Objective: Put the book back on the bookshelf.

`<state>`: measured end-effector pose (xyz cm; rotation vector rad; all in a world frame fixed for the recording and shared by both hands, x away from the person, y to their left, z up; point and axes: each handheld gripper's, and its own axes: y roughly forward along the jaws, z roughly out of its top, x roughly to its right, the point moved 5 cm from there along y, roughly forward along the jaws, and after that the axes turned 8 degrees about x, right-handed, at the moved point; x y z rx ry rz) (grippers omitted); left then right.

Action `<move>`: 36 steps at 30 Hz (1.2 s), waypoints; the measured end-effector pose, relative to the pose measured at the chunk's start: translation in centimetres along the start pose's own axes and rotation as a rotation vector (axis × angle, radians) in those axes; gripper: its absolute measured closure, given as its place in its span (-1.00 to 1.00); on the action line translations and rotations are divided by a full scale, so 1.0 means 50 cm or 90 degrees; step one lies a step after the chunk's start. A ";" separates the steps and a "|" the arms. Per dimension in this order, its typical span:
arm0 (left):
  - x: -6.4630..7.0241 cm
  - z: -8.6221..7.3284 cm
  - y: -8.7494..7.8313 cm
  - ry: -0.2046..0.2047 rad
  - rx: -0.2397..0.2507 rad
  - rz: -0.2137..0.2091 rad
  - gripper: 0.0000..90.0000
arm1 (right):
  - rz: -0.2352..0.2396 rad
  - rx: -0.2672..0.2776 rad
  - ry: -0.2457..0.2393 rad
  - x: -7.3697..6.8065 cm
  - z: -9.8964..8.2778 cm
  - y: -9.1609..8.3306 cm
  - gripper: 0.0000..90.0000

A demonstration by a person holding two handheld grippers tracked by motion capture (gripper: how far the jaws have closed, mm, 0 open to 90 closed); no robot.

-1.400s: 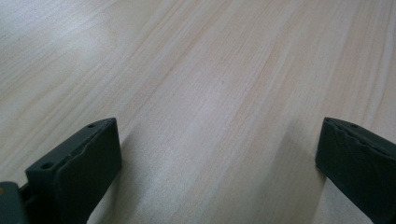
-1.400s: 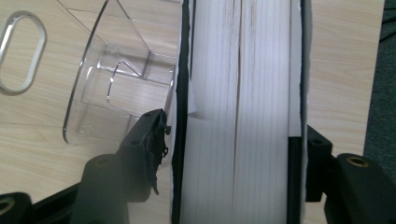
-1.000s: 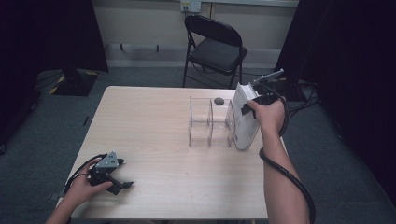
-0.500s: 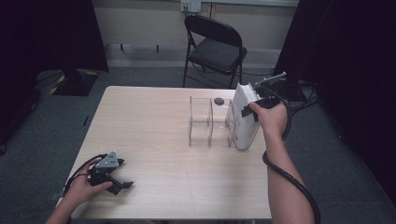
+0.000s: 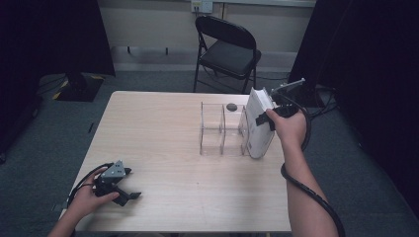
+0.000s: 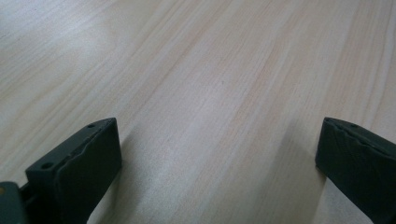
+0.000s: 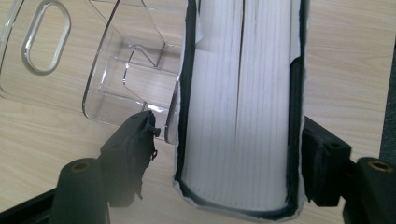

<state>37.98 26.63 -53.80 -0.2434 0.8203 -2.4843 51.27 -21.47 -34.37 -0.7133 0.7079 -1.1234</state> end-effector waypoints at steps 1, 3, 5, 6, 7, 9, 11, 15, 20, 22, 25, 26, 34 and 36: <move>0.000 0.000 0.000 0.000 0.000 0.000 -1.00 | -0.001 0.001 -0.004 0.001 -0.002 -0.001 -0.41; 0.000 0.000 0.000 0.000 0.000 0.000 -1.00 | 0.005 -0.002 -0.001 0.001 -0.006 -0.002 -0.42; 0.000 0.000 0.000 0.000 0.000 0.000 -1.00 | 0.003 -0.003 -0.003 0.002 -0.009 -0.003 -0.43; 0.000 0.000 0.000 0.000 0.000 0.000 -1.00 | 0.004 0.000 -0.005 0.002 -0.011 -0.005 -0.44; 0.000 0.000 0.000 0.000 0.000 0.000 -1.00 | 0.004 0.003 -0.005 0.003 -0.012 -0.005 -0.44; 0.000 0.000 0.000 0.000 0.000 0.000 -1.00 | 0.005 -0.001 -0.010 0.003 -0.016 -0.006 -0.46; 0.000 0.000 0.000 0.000 0.000 0.000 -1.00 | 0.006 -0.005 -0.016 0.001 -0.020 -0.006 -0.47; 0.000 0.000 0.000 0.000 0.000 0.000 -1.00 | 0.004 -0.002 -0.031 -0.002 -0.026 -0.004 -0.53; 0.000 0.000 0.000 0.000 0.000 0.000 -1.00 | 0.011 -0.002 -0.034 -0.003 -0.036 -0.005 -0.54; 0.000 0.000 0.000 0.000 0.000 0.000 -1.00 | 0.013 -0.003 -0.038 -0.001 -0.040 -0.005 -0.55; 0.000 0.000 0.000 0.000 0.000 0.000 -1.00 | 0.012 -0.005 -0.040 0.000 -0.045 -0.007 -0.59; 0.000 0.000 0.000 0.000 0.000 0.000 -1.00 | 0.015 -0.004 -0.041 -0.001 -0.047 -0.008 -0.60; 0.000 0.000 0.000 0.000 0.000 0.000 -1.00 | 0.019 -0.002 -0.053 -0.007 -0.056 -0.017 -0.62; 0.000 0.000 0.000 0.000 0.000 0.000 -1.00 | 0.018 -0.004 -0.065 -0.008 -0.060 -0.015 -0.62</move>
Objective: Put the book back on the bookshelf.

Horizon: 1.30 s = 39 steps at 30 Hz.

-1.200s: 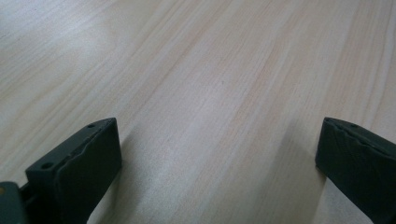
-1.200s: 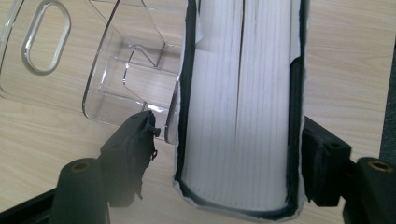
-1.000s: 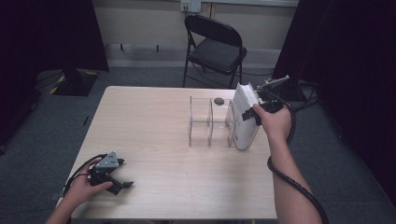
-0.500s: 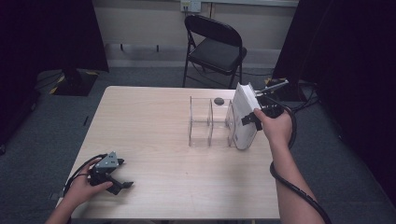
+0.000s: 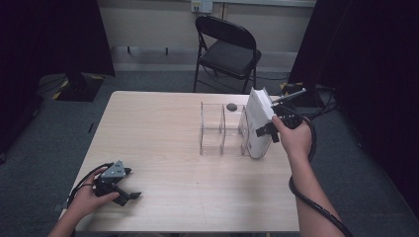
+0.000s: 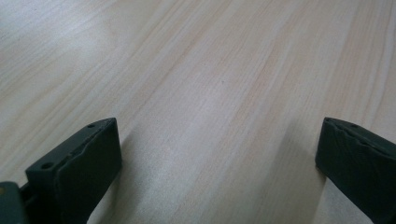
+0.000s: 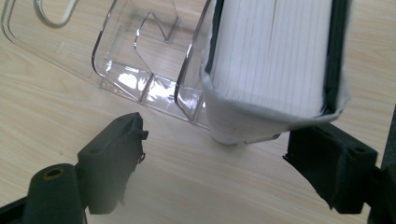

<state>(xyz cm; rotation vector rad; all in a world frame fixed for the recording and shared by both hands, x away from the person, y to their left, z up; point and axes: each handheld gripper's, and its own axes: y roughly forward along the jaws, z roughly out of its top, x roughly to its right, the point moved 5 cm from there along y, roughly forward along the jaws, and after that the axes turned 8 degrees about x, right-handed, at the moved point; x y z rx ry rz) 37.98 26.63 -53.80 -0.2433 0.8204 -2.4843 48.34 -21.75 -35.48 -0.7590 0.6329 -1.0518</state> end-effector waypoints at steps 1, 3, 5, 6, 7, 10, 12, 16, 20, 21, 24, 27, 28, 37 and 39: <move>0.000 0.000 0.000 0.000 0.000 0.000 -1.00 | 0.001 0.000 -0.003 -0.001 -0.002 0.001 -0.62; 0.000 0.000 0.001 -0.001 0.005 0.005 -1.00 | 0.006 -0.002 -0.003 -0.003 -0.005 0.000 -0.63; 0.000 0.000 0.001 -0.001 0.005 0.005 -1.00 | 0.009 0.001 -0.004 -0.003 -0.008 0.000 -0.63; 0.000 0.000 0.001 -0.001 0.005 0.005 -1.00 | 0.012 0.002 -0.006 -0.003 -0.009 -0.001 -0.63; 0.000 0.000 0.001 -0.001 0.005 0.005 -1.00 | 0.012 0.002 -0.003 -0.004 -0.010 -0.002 -0.63; 0.000 0.000 0.001 0.000 0.005 0.005 -1.00 | 0.014 0.003 -0.006 -0.004 -0.014 -0.005 -0.63; 0.000 0.000 0.001 0.000 0.005 0.005 -1.00 | 0.017 0.006 -0.009 -0.005 -0.015 -0.008 -0.63; 0.000 0.000 0.001 -0.001 0.005 0.005 -1.00 | 0.016 0.004 -0.013 -0.009 -0.020 -0.013 -0.63; 0.000 0.000 0.001 -0.001 0.005 0.006 -1.00 | 0.024 0.008 -0.012 -0.013 -0.028 -0.010 -0.63; 0.000 0.000 0.001 -0.001 0.005 0.005 -1.00 | 0.028 0.010 -0.013 -0.015 -0.030 -0.008 -0.63; 0.000 0.000 0.001 -0.001 0.005 0.005 -1.00 | 0.033 0.007 -0.013 -0.018 -0.037 -0.004 -0.63; 0.000 0.000 0.001 0.000 0.005 0.006 -1.00 | 0.043 0.005 -0.015 -0.016 -0.041 -0.001 -0.62; 0.000 0.000 0.002 0.000 0.005 0.006 -1.00 | 0.040 0.004 -0.012 -0.016 -0.042 -0.001 -0.62; 0.000 0.000 0.002 0.000 0.006 0.006 -1.00 | 0.048 0.003 -0.023 -0.019 -0.051 0.007 -0.62; 0.000 0.000 0.001 0.000 0.005 0.006 -1.00 | 0.054 0.001 -0.025 -0.022 -0.053 0.009 -0.62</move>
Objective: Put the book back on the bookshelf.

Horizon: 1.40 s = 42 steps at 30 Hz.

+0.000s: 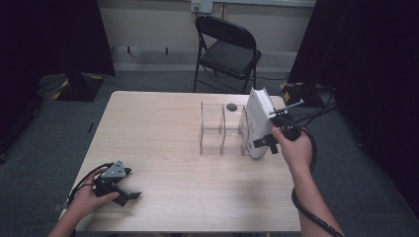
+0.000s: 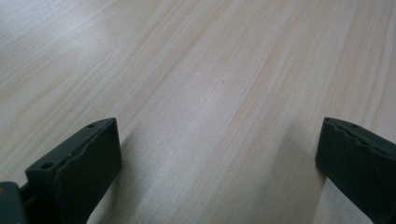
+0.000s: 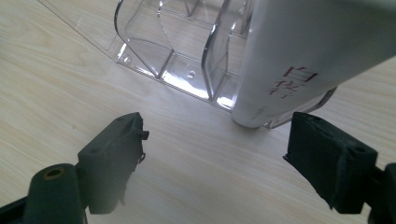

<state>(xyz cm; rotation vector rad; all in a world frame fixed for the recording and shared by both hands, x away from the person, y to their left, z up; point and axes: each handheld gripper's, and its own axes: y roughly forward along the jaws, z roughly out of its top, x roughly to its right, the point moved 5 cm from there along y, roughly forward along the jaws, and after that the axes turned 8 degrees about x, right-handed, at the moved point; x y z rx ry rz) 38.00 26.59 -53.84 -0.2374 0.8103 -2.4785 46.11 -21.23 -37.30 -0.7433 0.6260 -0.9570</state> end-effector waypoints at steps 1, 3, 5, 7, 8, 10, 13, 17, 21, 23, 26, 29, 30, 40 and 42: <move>0.000 0.000 0.000 0.000 0.001 0.001 -1.00 | 0.003 0.003 -0.001 -0.002 0.000 0.002 -0.62; 0.000 0.000 0.000 0.000 0.001 0.000 -1.00 | 0.005 -0.001 -0.005 -0.006 -0.002 0.004 -0.62; 0.000 0.000 0.000 0.001 -0.002 0.001 -1.00 | 0.008 0.002 -0.005 -0.010 -0.002 0.006 -0.62; 0.000 0.000 0.000 0.001 -0.002 0.001 -1.00 | 0.012 0.004 -0.005 -0.014 -0.001 0.007 -0.62; 0.000 0.000 0.000 0.000 0.001 0.000 -1.00 | 0.014 0.006 -0.007 -0.016 -0.001 0.008 -0.62; 0.000 0.000 0.000 0.001 -0.002 0.001 -1.00 | 0.016 0.007 -0.008 -0.020 0.000 0.009 -0.62; 0.000 0.000 0.000 0.000 0.001 0.000 -1.00 | 0.019 0.008 -0.012 -0.026 0.001 0.010 -0.61; 0.000 0.000 0.000 0.000 0.001 0.000 -1.00 | 0.029 0.010 -0.017 -0.039 0.004 0.012 -0.62; 0.000 0.000 0.000 0.000 0.001 0.000 -1.00 | 0.037 0.010 -0.025 -0.050 0.006 0.015 -0.62; 0.000 0.000 0.000 0.000 0.001 0.000 -1.00 | 0.040 0.009 -0.027 -0.055 0.006 0.017 -0.62; 0.000 0.000 0.000 0.000 0.001 0.000 -1.00 | 0.047 0.009 -0.028 -0.062 0.004 0.021 -0.62; 0.000 0.000 0.000 -0.002 0.001 -0.001 -1.00 | 0.051 0.009 -0.032 -0.067 0.004 0.025 -0.62; 0.000 0.000 0.000 -0.002 0.001 -0.001 -1.00 | 0.054 0.009 -0.031 -0.070 0.003 0.025 -0.62; 0.000 0.000 0.000 -0.001 -0.001 0.000 -1.00 | 0.067 0.012 -0.044 -0.082 0.002 0.036 -0.62; 0.001 0.000 0.000 -0.002 0.001 -0.001 -1.00 | 0.068 0.012 -0.044 -0.084 0.001 0.038 -0.62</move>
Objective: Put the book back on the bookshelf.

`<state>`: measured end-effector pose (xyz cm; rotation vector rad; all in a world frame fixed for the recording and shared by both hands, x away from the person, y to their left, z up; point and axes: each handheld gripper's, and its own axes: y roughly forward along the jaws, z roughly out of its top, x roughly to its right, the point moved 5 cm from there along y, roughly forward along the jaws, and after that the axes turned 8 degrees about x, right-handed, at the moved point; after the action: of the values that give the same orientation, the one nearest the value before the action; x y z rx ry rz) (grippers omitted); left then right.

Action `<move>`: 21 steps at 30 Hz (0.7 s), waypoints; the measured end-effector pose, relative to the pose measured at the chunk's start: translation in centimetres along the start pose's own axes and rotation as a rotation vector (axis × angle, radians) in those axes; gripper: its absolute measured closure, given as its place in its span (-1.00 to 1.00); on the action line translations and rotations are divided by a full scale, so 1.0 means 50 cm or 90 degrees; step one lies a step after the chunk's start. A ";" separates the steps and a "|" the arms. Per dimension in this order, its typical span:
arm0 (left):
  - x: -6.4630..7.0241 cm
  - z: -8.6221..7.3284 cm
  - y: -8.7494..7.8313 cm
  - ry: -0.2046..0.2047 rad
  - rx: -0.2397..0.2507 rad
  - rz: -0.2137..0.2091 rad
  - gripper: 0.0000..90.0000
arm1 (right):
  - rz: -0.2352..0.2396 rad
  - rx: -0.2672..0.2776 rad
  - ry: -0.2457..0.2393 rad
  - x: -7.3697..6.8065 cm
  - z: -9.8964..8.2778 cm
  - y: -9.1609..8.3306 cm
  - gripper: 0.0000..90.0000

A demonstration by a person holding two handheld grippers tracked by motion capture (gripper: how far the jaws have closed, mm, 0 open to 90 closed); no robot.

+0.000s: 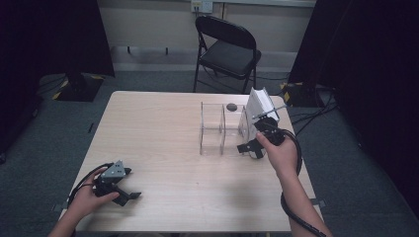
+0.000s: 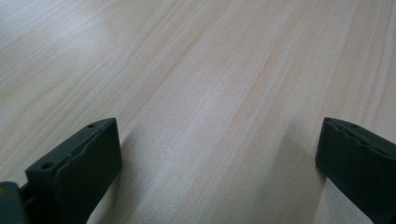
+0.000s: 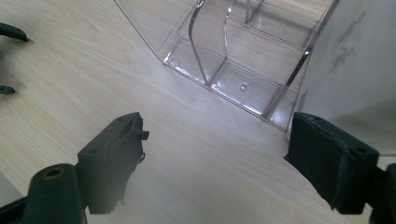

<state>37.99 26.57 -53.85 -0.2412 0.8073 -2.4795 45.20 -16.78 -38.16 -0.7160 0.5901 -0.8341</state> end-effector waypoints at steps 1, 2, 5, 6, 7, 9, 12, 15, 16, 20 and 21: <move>0.000 0.000 0.000 0.000 0.000 0.000 -1.00 | 0.000 -0.001 -0.001 0.000 -0.001 0.002 -0.62; 0.000 0.000 0.000 0.000 0.000 0.000 -1.00 | 0.003 0.000 -0.001 -0.001 -0.002 0.004 -0.62; 0.000 0.000 0.000 0.000 0.000 0.000 -1.00 | 0.006 0.000 -0.001 -0.005 -0.005 0.009 -0.62; 0.000 0.000 0.000 -0.001 -0.001 0.000 -1.00 | 0.009 0.001 -0.002 -0.006 -0.005 0.011 -0.62; 0.000 0.000 0.000 -0.001 0.000 0.000 -1.00 | 0.009 -0.002 0.002 -0.009 -0.006 0.012 -0.62; 0.000 0.000 0.000 -0.001 -0.001 0.000 -1.00 | 0.013 -0.002 -0.005 -0.012 -0.007 0.015 -0.62; 0.000 0.000 0.000 -0.001 0.000 0.000 -1.00 | 0.016 -0.003 -0.007 -0.017 -0.009 0.020 -0.62; 0.000 0.000 0.000 -0.001 -0.001 -0.001 -1.00 | 0.022 -0.004 -0.008 -0.022 -0.011 0.024 -0.62; 0.000 0.000 0.000 -0.001 0.000 0.000 -1.00 | 0.024 -0.003 -0.009 -0.024 -0.011 0.027 -0.62; 0.000 0.000 0.000 -0.001 0.000 0.000 -1.00 | 0.029 0.000 -0.008 -0.030 -0.014 0.033 -0.62; 0.000 0.000 0.000 -0.001 -0.001 0.000 -1.00 | 0.033 0.000 -0.009 -0.032 -0.015 0.034 -0.62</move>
<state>37.98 26.57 -53.86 -0.2431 0.8080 -2.4791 44.57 -14.94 -39.64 -0.7037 0.5944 -0.7810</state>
